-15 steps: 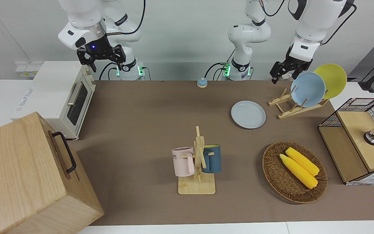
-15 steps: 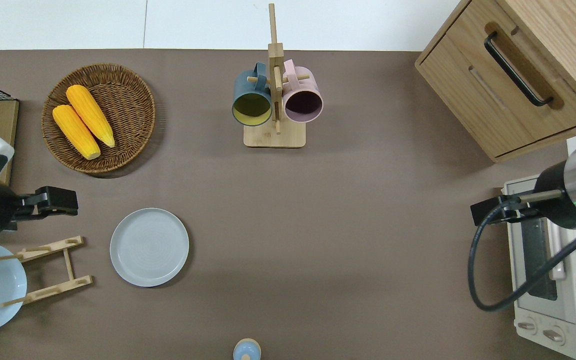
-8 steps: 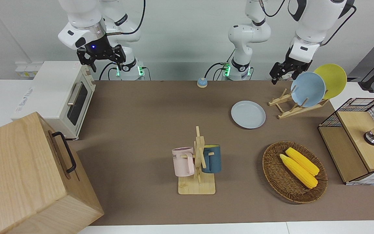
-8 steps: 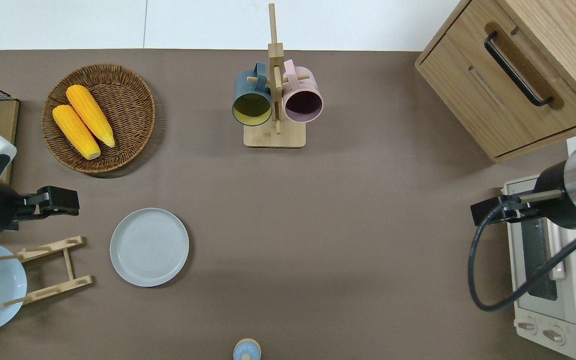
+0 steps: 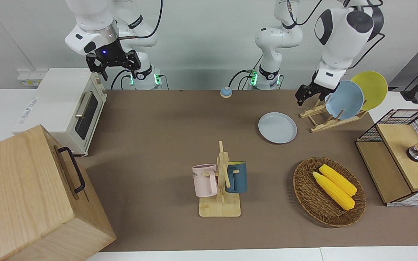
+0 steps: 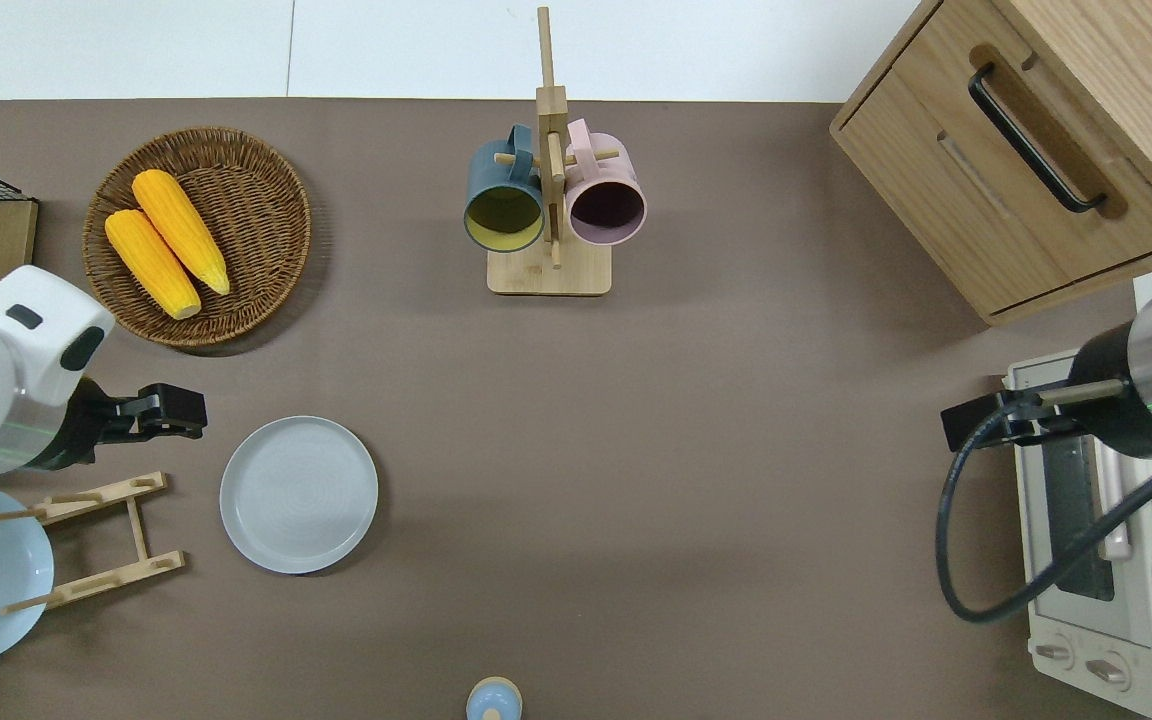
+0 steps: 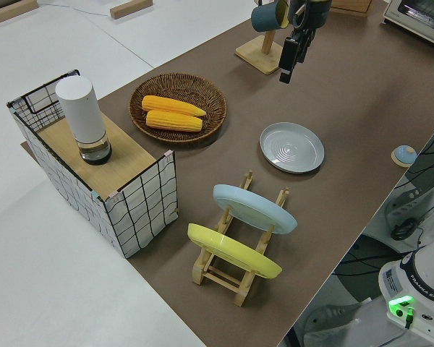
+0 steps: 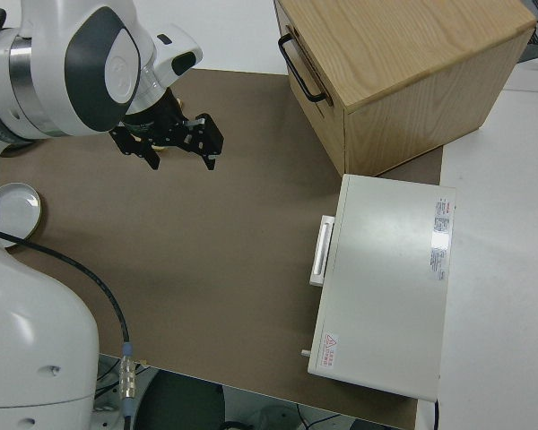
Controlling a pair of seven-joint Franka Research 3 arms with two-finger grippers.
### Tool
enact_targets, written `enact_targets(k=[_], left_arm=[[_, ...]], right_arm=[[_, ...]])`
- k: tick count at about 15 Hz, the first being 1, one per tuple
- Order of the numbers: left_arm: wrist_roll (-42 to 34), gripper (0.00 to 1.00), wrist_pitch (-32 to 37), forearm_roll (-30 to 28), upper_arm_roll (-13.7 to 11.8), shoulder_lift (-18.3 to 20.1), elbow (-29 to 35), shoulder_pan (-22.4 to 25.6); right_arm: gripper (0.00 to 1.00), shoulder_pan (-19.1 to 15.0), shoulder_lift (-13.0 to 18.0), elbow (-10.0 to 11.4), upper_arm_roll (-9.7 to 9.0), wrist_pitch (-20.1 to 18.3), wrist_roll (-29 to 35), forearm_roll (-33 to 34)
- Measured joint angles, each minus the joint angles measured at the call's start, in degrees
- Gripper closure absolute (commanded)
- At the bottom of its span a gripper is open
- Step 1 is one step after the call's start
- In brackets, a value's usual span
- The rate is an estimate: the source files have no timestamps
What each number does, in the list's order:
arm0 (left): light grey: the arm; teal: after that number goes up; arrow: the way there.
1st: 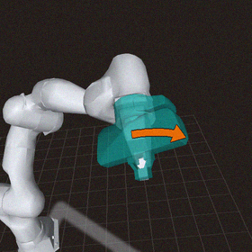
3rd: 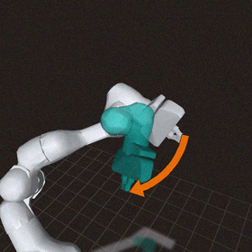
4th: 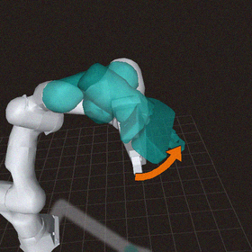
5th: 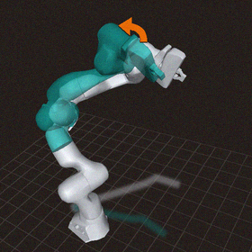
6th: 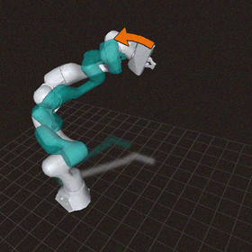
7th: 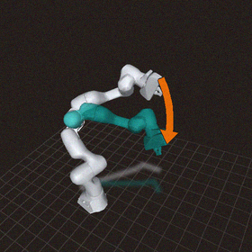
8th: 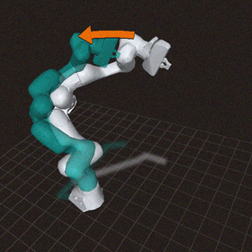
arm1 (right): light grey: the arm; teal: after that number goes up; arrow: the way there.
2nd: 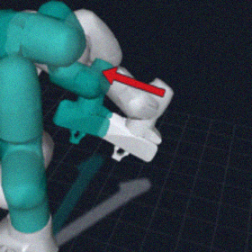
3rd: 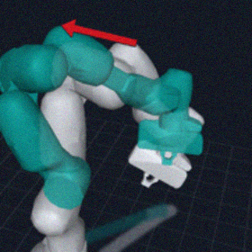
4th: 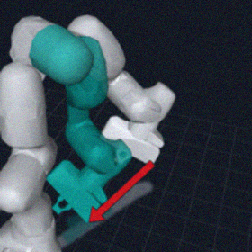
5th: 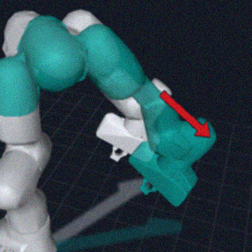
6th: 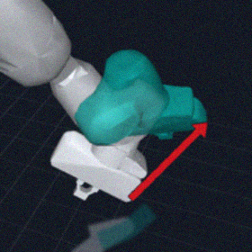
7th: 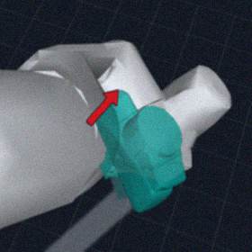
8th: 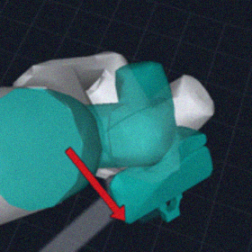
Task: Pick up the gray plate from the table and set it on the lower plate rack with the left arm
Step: 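Move the left gripper to the edge of the gray plate nearest it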
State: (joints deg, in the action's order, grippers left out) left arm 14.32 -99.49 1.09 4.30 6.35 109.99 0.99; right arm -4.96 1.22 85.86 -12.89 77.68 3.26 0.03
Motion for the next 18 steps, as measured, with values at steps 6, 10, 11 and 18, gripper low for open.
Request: enact_targets(k=[6,10,11,18], left_arm=[[-1.74,0.01,-11.99,0.09,-0.03,-0.07,12.2,0.0],[-1.87,0.01,-13.54,0.11,-0.14,-1.13,15.87,0.0],[-1.87,0.01,-13.83,0.11,-0.18,-1.91,16.36,0.03],[-1.88,0.01,-16.76,0.11,-1.27,-9.42,17.11,1.15]], right_arm=[[0.011,0.0,0.0,0.0,0.0,0.0,0.0,0.0],[0.011,0.0,0.0,0.0,0.0,0.0,0.0,0.0],[0.011,0.0,0.0,0.0,0.0,0.0,0.0,0.0],[0.011,0.0,0.0,0.0,0.0,0.0,0.0,0.0]])
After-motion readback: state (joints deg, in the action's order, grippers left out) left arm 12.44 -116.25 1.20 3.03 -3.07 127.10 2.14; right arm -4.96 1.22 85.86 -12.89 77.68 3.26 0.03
